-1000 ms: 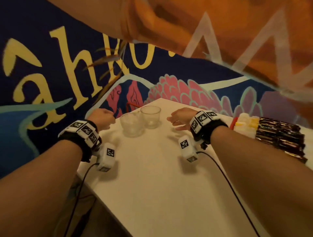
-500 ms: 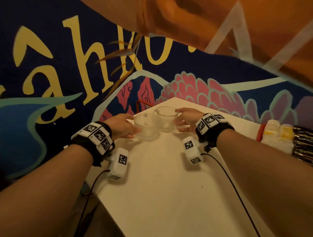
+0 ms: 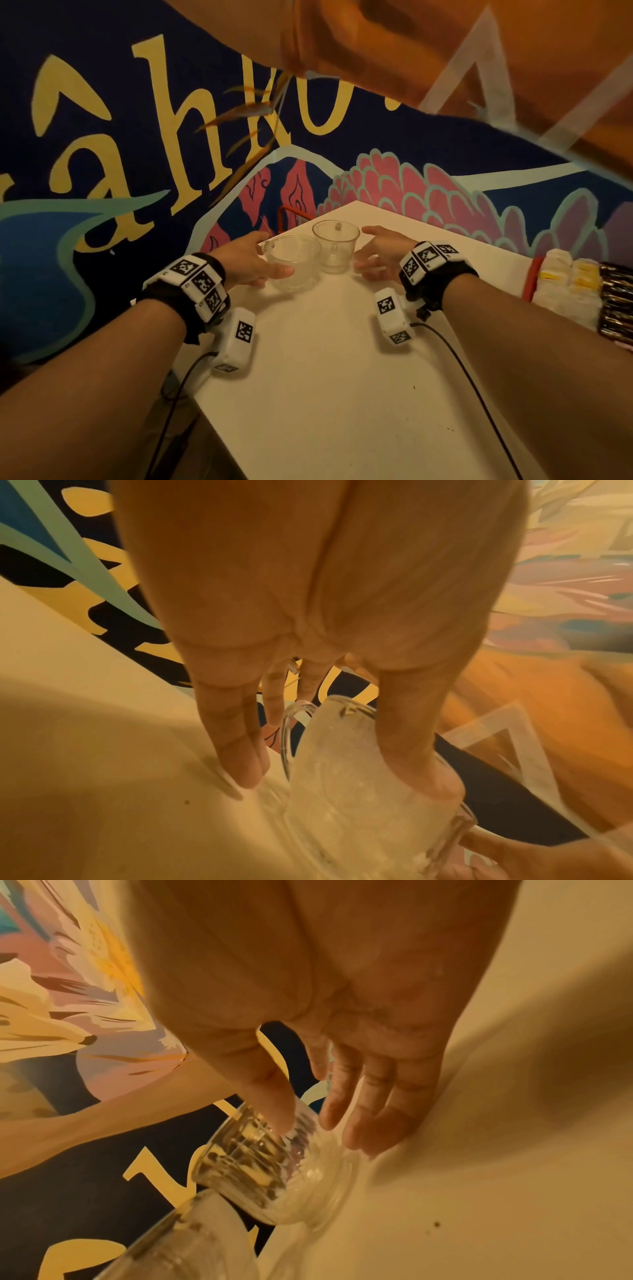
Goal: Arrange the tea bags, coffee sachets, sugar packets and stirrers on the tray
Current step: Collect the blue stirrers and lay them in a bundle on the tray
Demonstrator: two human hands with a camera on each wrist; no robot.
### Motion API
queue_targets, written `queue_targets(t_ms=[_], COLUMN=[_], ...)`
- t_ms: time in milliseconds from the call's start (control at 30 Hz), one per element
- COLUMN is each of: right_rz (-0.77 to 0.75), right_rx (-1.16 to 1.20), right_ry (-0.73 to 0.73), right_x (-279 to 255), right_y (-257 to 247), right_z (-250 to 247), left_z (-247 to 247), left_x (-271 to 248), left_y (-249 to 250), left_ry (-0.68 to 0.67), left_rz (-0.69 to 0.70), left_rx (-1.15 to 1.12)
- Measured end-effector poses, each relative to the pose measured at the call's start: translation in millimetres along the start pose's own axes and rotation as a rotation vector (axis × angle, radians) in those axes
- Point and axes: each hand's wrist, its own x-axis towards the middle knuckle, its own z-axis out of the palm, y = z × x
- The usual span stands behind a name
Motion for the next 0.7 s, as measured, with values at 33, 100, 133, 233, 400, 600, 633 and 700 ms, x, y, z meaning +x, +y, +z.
queue_targets(t_ms=[33,100,133,233,400,600,633,700], right_rz=[-0.006,-0.023,-0.035,-0.069,-0.147,-0.162,-0.162,-0.157], right_rx=[-0.013,-0.021,-0.026,-0.117,-0.477,-0.515,-0.496,-0.461], right_ry=[-0.011,-0.036,-0.055,-0.098,-0.164,-0.153,-0.142,-0.129], right_x=[1,3,4,9,12,8,7,5], right_y=[1,1,0,-9,-27,-29,-25,-17], right_z=[1,2,3,6,5,-7,-10,-14], left_z=[-1,-3,-4,-6,-6,-8,-8,-7], left_x=[-1,-1,-1,0,0,-1,-1,-5], left_y=[-1,-4,-6,-8,-8,-9,-9,-8], left_ry=[0.003,0.015,0.024,0.04,0.069,0.073,0.073,0.074], left_rz=[0.0,-0.001,-0.004,-0.006,0.002,-0.003,-0.008,-0.013], left_rx=[0.003,0.004,-0.003,-0.014,0.007,0.039,0.043,0.049])
